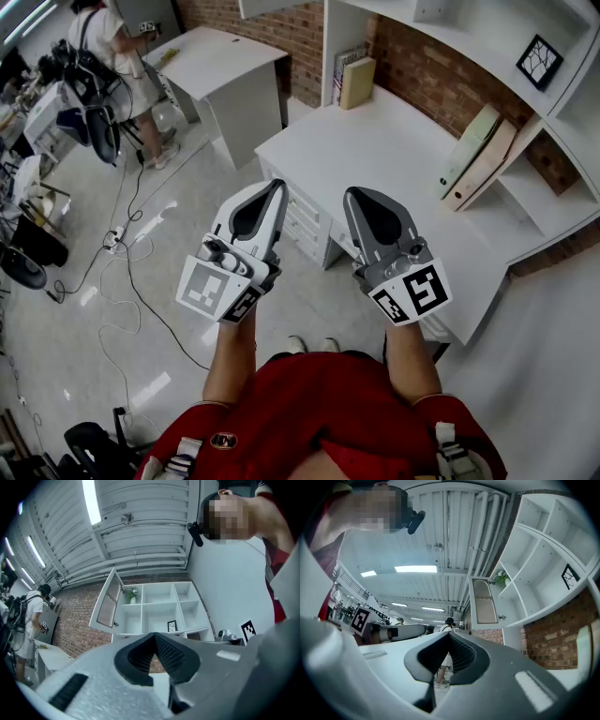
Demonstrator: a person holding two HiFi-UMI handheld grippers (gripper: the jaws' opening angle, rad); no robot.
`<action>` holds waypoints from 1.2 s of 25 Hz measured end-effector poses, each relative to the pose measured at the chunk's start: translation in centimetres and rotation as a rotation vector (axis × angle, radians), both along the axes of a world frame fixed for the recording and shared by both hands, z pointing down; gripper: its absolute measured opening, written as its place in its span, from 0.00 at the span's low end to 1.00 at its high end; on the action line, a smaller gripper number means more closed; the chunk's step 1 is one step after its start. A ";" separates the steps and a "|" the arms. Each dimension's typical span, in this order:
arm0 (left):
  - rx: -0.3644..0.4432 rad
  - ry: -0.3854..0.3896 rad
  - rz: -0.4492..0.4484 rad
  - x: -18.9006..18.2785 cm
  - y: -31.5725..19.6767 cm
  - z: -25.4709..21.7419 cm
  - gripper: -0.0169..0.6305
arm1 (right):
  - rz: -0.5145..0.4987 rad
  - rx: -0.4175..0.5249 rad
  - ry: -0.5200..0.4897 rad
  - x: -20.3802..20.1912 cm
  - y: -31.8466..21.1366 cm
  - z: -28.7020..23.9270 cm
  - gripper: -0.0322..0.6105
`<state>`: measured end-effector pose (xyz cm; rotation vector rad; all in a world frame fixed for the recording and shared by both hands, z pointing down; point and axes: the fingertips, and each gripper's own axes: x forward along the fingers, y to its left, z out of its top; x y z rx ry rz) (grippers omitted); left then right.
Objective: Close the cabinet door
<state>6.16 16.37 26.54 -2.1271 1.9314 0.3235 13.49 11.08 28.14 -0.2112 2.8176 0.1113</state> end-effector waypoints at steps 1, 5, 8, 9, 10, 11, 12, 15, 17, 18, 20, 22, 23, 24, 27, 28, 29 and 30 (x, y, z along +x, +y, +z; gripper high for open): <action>0.000 0.002 0.002 -0.1 0.1 0.0 0.03 | -0.005 -0.003 -0.001 -0.1 0.1 0.1 0.07; 0.002 0.004 0.015 -0.4 0.6 0.0 0.03 | -0.014 -0.016 -0.011 -0.5 0.7 -0.1 0.07; 0.001 0.005 0.032 -0.9 1.0 -0.1 0.03 | -0.008 -0.018 -0.016 -1.0 1.2 -0.3 0.07; 0.000 0.006 0.038 -1.1 1.1 -0.1 0.03 | -0.006 -0.019 -0.019 -1.2 1.3 -0.3 0.07; 0.000 0.008 0.045 -1.3 1.2 -0.1 0.03 | -0.004 -0.021 -0.022 -1.5 1.3 -0.3 0.07; 0.003 0.010 0.052 -1.6 1.4 -0.1 0.03 | -0.002 -0.023 -0.026 -1.8 1.5 -0.4 0.07; 0.007 0.011 0.058 -2.0 1.6 -0.2 0.03 | 0.000 -0.024 -0.030 -2.1 1.6 -0.4 0.07; 0.027 0.006 0.070 -3.4 2.5 -0.5 0.03 | 0.007 -0.013 -0.042 -3.1 2.4 -0.9 0.07; 0.038 0.005 0.078 -4.2 2.7 -0.6 0.03 | 0.015 0.005 -0.043 -3.7 2.7 -1.3 0.07; 0.041 0.010 0.082 -4.5 2.8 -0.5 0.03 | 0.018 0.012 -0.043 -3.9 2.7 -1.4 0.07; 0.040 0.025 0.094 -5.1 2.8 -0.4 0.03 | 0.023 0.019 -0.040 -4.5 2.7 -1.6 0.07; 0.040 0.035 0.106 -5.9 2.7 -0.5 0.03 | 0.025 0.020 -0.036 -5.1 2.5 -1.8 0.07; 0.040 0.037 0.110 -6.3 2.5 -0.5 0.03 | 0.026 0.021 -0.036 -5.6 2.3 -1.9 0.07; 0.039 0.036 0.110 -6.9 2.3 -0.7 0.03 | 0.026 0.021 -0.037 -6.0 2.0 -2.0 0.07; 0.038 0.041 0.106 -8.9 0.8 -1.0 0.03 | 0.024 0.022 -0.042 -7.4 0.6 -2.1 0.07; 0.039 0.043 0.104 -9.5 0.3 -1.1 0.03 | 0.023 0.022 -0.045 -7.9 0.0 -2.1 0.07; 0.039 0.042 0.102 -10.1 -0.4 -1.2 0.03 | 0.022 0.022 -0.047 -8.3 -0.7 -2.0 0.07; 0.040 0.039 0.101 -10.7 -1.2 -1.3 0.03 | 0.022 0.023 -0.051 -8.8 -1.5 -1.9 0.07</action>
